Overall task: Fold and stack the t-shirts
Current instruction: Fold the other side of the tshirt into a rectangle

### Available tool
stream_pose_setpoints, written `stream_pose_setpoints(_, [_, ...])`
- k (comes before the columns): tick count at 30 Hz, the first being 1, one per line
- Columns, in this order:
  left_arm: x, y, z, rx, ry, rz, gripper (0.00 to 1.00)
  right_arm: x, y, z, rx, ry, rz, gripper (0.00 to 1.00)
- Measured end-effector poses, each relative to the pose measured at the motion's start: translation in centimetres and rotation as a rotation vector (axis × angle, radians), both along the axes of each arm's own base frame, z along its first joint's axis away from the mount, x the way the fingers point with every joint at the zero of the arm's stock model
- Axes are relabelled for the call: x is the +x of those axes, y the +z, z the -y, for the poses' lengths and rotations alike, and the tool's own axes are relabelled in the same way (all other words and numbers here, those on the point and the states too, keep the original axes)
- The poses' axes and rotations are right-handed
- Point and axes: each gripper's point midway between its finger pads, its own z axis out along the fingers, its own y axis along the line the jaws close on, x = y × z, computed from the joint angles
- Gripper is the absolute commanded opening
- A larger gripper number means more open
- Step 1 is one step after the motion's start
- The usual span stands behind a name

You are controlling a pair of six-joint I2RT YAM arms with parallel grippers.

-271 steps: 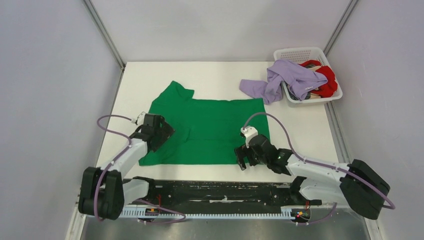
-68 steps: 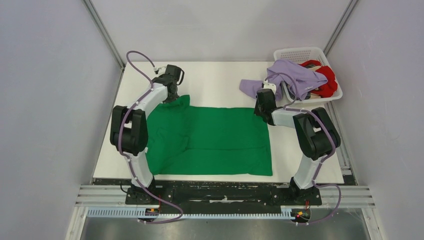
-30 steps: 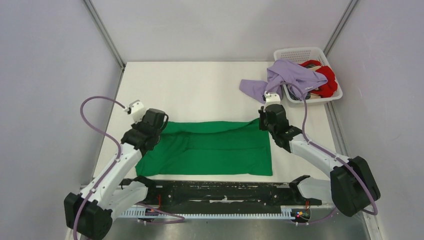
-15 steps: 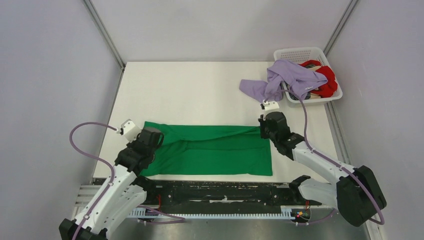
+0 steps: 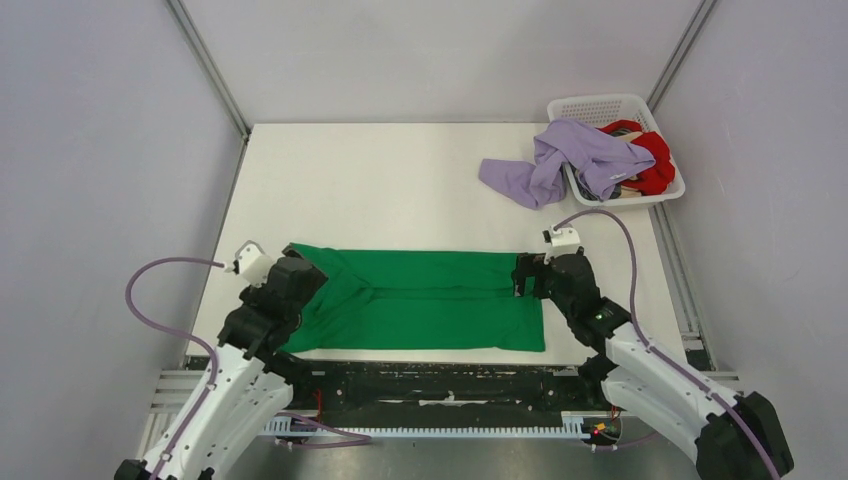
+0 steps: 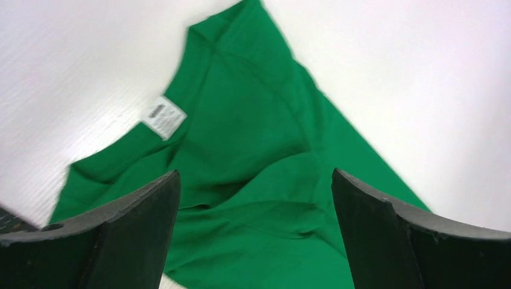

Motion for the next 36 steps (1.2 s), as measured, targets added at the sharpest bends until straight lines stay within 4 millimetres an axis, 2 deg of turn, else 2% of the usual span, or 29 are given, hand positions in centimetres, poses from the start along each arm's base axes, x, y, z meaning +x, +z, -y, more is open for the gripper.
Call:
stream_pose_setpoints(3, [2.1,0.4,1.9,-0.030,-0.069,0.018,1.00,0.8,2.6,-0.2,0.056,-0.016,0.097,0.98])
stream_pose_setpoints(6, [4.4,-0.9,4.4,-0.051,-0.153,-0.037,1.00,1.4,3.9,-0.5,0.090,-0.025,0.150,0.98])
stream_pose_setpoints(10, [7.2,-3.8,6.7,-0.033,-0.215,-0.176,1.00,1.6,3.6,-1.0,0.111,-0.018,0.147,0.98])
stream_pose_setpoints(15, [8.9,-6.6,7.6,-0.003,-0.236,-0.271,1.00,1.4,2.5,-1.7,0.121,0.015,0.115,0.98])
stream_pose_setpoints(23, [9.0,-9.3,9.4,-0.062,-0.297,-0.320,1.00,1.1,1.5,-2.3,0.130,0.042,0.093,0.98])
stream_pose_setpoints(28, [8.2,-9.6,10.0,-0.095,-0.336,-0.324,1.00,1.2,1.8,-2.4,0.138,0.046,0.103,0.98])
stream_pose_setpoints(32, [5.5,-9.0,10.8,-0.161,-0.407,-0.300,1.00,1.2,2.0,-2.4,0.145,0.048,0.114,0.98])
stream_pose_setpoints(36, [3.1,-7.4,12.2,-0.239,-0.519,-0.266,1.00,1.0,1.6,-2.3,0.139,0.049,0.109,0.98])
